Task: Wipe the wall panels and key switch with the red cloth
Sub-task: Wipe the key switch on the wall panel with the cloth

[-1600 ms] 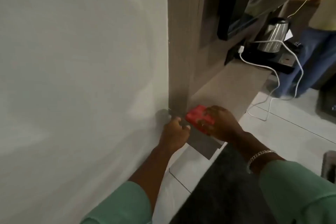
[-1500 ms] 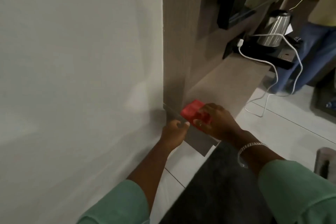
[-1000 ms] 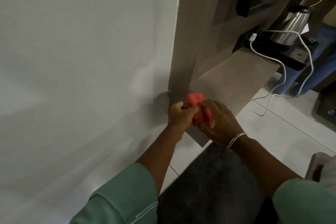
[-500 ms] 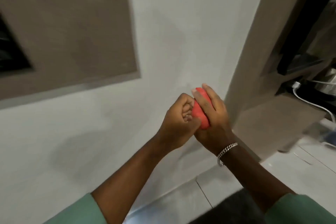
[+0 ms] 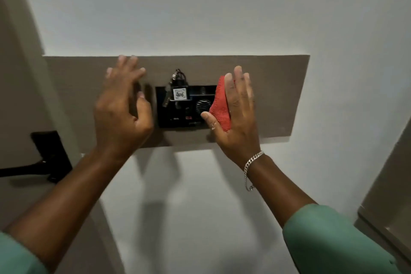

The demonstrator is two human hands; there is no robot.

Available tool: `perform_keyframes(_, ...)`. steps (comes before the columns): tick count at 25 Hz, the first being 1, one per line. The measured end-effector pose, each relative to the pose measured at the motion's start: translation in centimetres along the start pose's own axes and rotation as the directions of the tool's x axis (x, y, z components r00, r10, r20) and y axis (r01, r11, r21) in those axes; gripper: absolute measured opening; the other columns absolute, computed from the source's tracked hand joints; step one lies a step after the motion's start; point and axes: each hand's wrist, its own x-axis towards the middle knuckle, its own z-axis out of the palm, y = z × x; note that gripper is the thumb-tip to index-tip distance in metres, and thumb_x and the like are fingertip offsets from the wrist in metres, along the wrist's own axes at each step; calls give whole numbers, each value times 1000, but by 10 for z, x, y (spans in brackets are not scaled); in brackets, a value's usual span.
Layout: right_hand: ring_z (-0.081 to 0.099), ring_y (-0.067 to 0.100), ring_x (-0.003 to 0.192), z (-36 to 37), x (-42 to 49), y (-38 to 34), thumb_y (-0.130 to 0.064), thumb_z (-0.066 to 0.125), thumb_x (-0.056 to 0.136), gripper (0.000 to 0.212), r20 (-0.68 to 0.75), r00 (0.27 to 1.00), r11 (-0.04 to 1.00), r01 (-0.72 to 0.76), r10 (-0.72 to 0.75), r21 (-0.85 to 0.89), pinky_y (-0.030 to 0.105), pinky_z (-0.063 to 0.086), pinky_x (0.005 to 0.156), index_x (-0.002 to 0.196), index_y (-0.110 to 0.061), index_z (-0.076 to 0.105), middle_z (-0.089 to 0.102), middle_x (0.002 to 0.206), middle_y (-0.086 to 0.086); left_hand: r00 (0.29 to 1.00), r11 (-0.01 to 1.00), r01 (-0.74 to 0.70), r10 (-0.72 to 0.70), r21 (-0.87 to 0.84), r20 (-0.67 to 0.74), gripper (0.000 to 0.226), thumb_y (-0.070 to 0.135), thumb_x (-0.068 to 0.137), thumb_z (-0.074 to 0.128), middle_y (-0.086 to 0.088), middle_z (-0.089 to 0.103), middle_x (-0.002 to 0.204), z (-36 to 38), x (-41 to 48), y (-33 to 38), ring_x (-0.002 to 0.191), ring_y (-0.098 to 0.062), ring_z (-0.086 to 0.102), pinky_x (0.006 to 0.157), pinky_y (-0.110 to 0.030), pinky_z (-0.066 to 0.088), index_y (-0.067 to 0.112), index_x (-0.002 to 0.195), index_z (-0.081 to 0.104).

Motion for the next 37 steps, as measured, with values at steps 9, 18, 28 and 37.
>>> perform_keyframes(9,9,22,154,45,-1,8,-56,28,99,59,-30,996,959,73,-84,-272,61,26,116,148,-24,33,23,160,4,957,773,-278,176,570,228,76,47,96,29,-10,0,167,20,-4,-98,154,-27,-7,120,-58,-9,8,157,5)
perform_keyframes(18,22,26,152,46,-7,39,-45,41,98,51,-112,966,939,192,-232,-286,66,36,107,146,-27,39,37,155,8,992,781,-120,114,613,49,84,59,95,29,-16,12,165,38,-3,-87,153,-25,-6,121,-55,-7,7,157,5)
perform_keyframes(28,24,27,152,37,0,47,-44,46,96,49,-115,966,953,203,-233,-223,63,25,117,142,-28,45,39,155,9,990,773,-105,138,626,-4,84,57,94,29,-19,14,165,45,-4,-90,153,-27,-4,121,-58,0,7,157,5)
perform_keyframes(37,25,29,151,35,5,46,-46,46,91,53,-110,965,938,197,-236,-285,59,14,123,142,-31,46,37,157,9,989,761,-124,150,637,12,83,57,94,27,-19,13,165,45,-6,-90,153,-27,-5,121,-58,-2,6,157,7)
